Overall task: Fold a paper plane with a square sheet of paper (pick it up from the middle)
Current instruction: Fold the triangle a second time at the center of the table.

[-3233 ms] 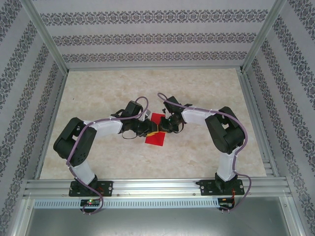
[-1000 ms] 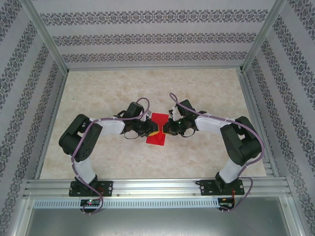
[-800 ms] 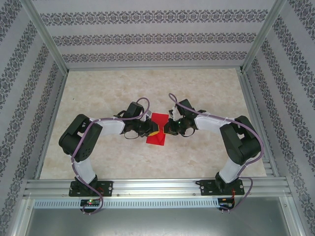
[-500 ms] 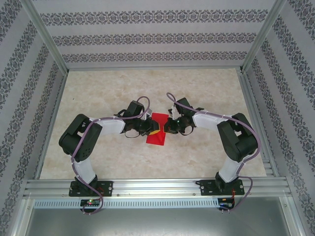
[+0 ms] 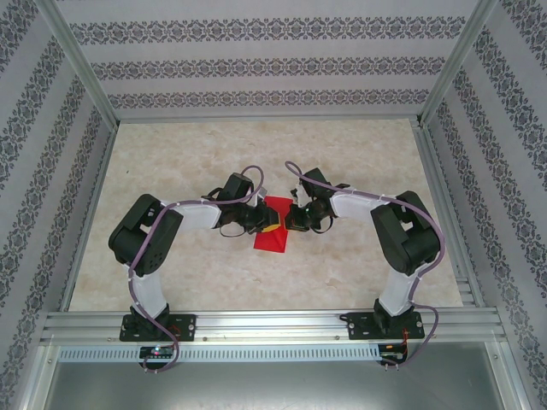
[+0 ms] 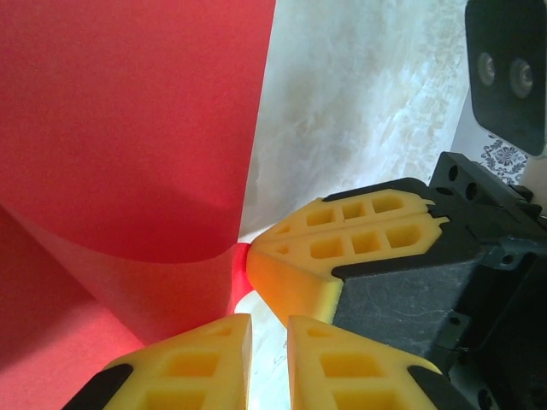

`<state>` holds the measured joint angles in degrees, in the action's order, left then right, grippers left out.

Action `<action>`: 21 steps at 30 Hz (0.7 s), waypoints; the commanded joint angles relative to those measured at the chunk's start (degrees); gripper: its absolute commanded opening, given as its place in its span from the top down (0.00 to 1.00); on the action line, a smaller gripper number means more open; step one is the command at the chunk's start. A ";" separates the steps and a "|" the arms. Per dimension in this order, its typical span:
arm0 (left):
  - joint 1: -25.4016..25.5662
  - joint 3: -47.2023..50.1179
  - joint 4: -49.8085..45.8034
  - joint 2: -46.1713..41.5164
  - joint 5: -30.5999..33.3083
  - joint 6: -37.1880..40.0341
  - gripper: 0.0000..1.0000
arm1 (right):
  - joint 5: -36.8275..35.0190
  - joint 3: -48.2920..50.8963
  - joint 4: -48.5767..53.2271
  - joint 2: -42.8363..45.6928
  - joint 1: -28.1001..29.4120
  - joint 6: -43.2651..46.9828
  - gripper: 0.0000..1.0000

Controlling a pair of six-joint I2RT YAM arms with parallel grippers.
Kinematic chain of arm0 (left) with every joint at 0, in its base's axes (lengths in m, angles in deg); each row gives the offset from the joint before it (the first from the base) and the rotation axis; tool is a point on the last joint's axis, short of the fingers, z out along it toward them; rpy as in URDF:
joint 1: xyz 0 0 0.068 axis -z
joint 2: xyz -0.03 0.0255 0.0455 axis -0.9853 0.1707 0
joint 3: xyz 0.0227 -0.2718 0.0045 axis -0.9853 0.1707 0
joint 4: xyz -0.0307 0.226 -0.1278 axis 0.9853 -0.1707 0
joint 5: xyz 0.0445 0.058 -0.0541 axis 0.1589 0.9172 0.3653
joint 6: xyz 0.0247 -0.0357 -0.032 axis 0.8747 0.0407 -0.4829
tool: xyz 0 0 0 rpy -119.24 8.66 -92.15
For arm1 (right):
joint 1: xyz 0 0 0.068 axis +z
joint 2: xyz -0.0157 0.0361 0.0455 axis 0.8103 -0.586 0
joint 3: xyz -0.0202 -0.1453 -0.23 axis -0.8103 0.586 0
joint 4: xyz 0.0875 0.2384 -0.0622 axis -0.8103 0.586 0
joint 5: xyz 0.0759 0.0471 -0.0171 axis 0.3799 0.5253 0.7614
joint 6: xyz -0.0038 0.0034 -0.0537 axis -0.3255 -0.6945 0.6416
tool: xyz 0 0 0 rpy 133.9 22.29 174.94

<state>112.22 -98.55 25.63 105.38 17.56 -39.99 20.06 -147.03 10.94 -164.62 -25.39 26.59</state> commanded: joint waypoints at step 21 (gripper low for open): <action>0.70 -2.16 -2.48 2.87 0.51 2.17 0.82 | -1.58 -3.16 0.86 -3.04 -0.32 2.44 0.95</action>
<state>112.55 -99.44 24.32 107.48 17.65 -39.53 19.21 -148.84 11.68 -166.99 -25.39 27.92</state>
